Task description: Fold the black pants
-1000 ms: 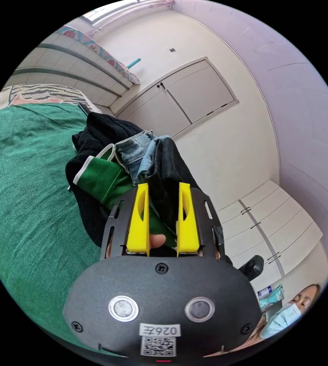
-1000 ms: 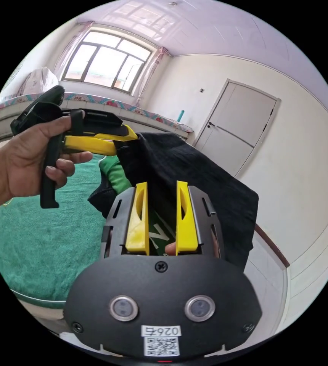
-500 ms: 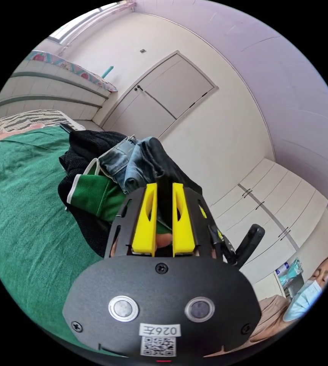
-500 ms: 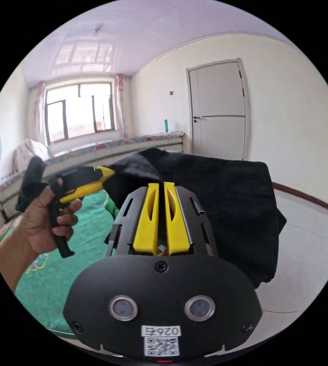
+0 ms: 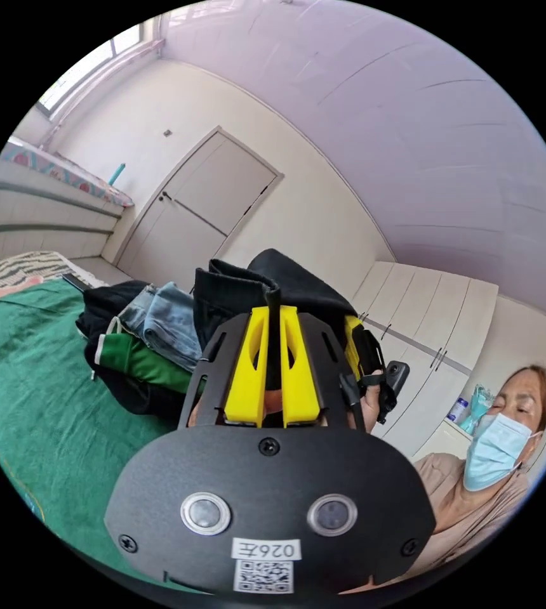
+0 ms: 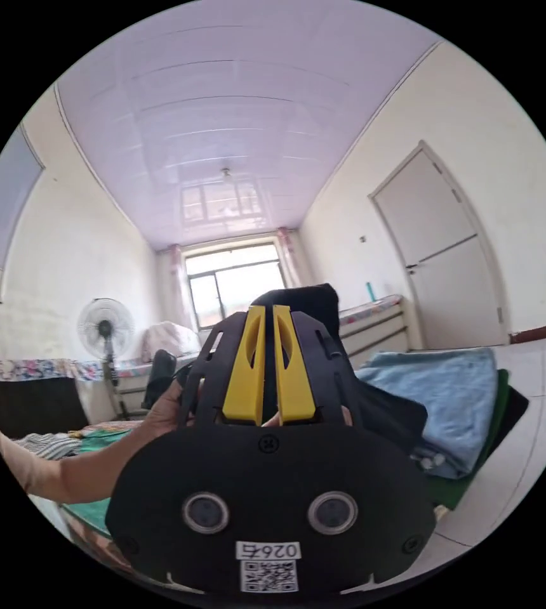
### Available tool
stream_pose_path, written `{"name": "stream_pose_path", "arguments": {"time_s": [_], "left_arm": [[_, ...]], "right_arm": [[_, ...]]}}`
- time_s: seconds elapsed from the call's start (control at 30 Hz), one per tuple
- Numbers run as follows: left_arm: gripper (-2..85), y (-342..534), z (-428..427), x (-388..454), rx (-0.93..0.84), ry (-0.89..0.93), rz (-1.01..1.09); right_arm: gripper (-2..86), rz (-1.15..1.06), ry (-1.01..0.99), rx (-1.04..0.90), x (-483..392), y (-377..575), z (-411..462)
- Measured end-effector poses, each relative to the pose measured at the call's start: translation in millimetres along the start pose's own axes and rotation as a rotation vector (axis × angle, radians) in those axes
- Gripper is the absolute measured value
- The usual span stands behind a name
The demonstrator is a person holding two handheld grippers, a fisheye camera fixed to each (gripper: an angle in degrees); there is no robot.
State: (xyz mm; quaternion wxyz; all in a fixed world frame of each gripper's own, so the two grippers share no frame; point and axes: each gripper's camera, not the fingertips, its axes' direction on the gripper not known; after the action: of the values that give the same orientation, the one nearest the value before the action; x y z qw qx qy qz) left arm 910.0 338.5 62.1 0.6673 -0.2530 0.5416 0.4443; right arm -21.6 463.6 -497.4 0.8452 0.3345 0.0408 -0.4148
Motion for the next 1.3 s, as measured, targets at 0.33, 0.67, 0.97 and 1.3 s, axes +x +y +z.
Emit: {"name": "stream_pose_path", "arguments": {"time_s": [0.33, 0.67, 0.97, 1.3], "left_arm": [[1.0, 136, -327, 127, 0.201, -0.411, 0.094], [0.9, 414, -566, 47, 0.461, -0.618, -0.36], [0.9, 462, -607, 33, 0.38, -0.538, -0.375], [1.1, 510, -637, 75, 0.379, -0.651, -0.245]], "right_arm": [[-1.4, 0.284, -0.58, -0.308, -123, 70, 90], [-1.3, 0.429, -0.524, -0.976, -164, 294, 250], [-1.3, 0.365, -0.49, -1.012, -136, 332, 297], [-1.3, 0.206, -0.403, -0.888, -91, 320, 297]]}}
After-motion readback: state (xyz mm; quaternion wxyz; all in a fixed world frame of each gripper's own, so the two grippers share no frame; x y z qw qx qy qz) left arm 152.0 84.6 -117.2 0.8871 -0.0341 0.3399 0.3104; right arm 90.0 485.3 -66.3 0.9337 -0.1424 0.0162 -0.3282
